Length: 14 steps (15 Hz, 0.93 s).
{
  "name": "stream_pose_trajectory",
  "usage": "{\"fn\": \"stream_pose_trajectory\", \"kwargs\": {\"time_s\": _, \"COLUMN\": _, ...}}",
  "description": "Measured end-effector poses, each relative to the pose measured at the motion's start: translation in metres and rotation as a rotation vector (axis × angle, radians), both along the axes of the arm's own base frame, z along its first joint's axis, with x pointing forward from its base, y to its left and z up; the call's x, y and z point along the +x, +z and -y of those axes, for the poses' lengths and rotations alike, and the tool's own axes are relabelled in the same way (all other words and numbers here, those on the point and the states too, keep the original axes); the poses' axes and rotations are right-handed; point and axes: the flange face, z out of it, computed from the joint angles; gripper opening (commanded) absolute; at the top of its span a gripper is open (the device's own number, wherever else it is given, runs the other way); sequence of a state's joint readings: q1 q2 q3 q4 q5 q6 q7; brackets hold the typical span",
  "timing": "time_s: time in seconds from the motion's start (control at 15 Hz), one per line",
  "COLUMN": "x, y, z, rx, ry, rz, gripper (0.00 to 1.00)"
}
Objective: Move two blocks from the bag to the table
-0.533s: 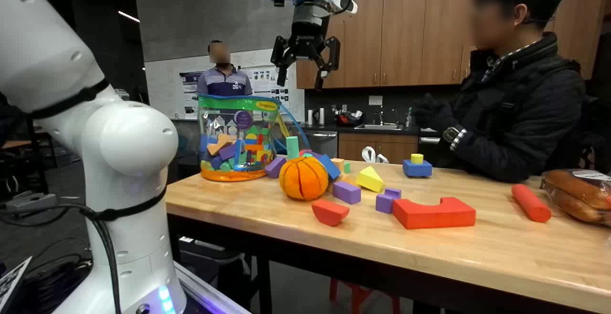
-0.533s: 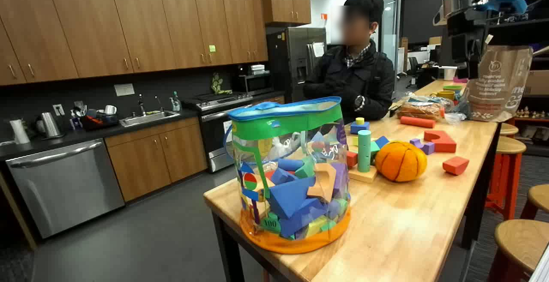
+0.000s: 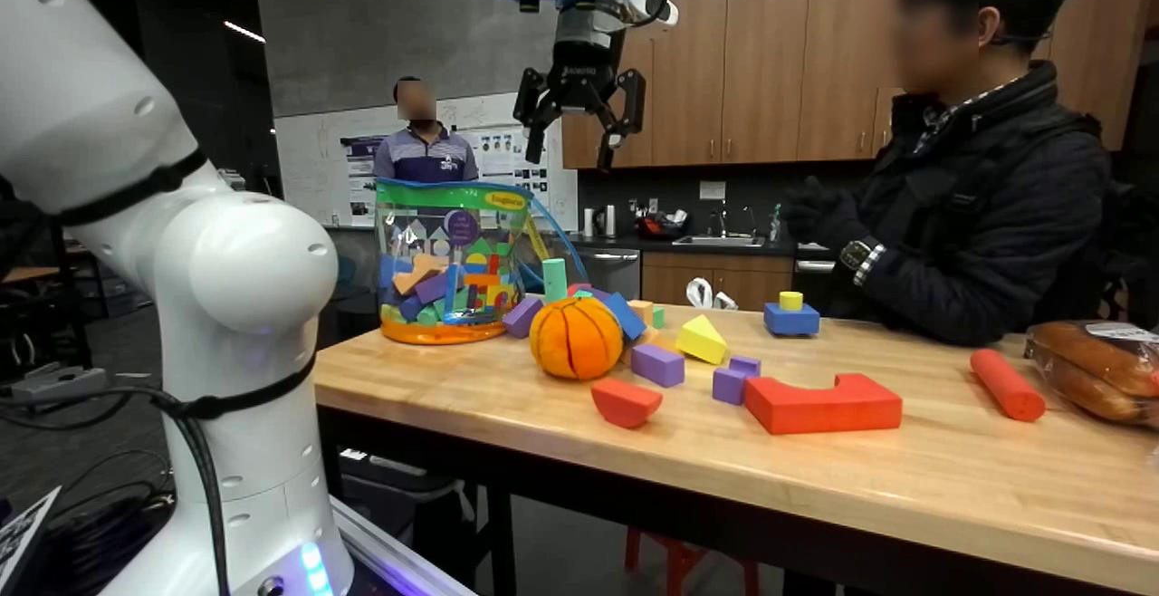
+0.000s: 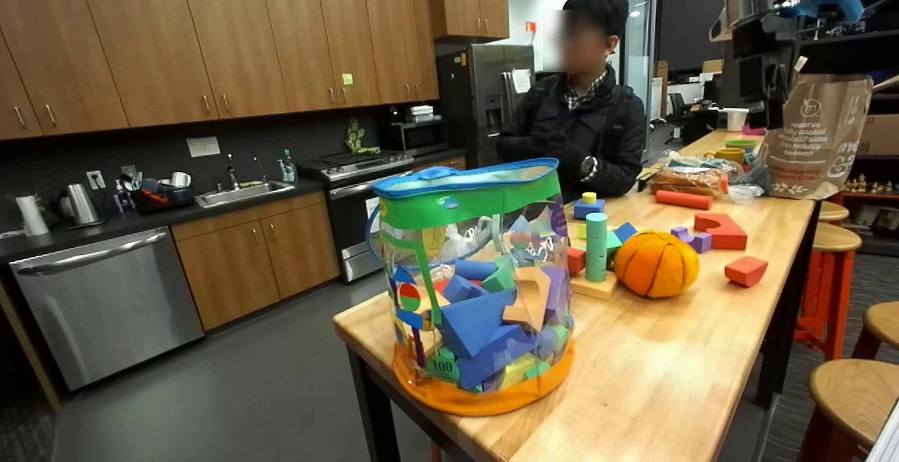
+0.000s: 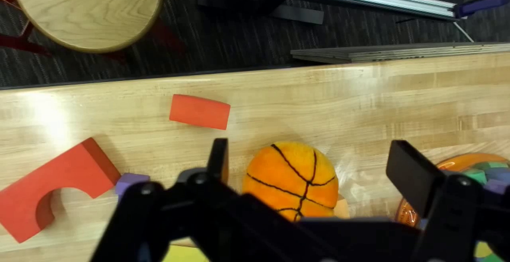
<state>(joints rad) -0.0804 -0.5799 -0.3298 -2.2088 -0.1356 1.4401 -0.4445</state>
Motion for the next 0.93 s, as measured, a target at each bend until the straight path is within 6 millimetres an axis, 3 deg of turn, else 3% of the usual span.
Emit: {"fn": "stream_pose_trajectory", "kwargs": {"time_s": 0.93, "x": 0.0022, "y": 0.0027, "z": -0.0042, "rx": -0.009, "ry": 0.009, "rz": 0.003, "gripper": 1.00}}
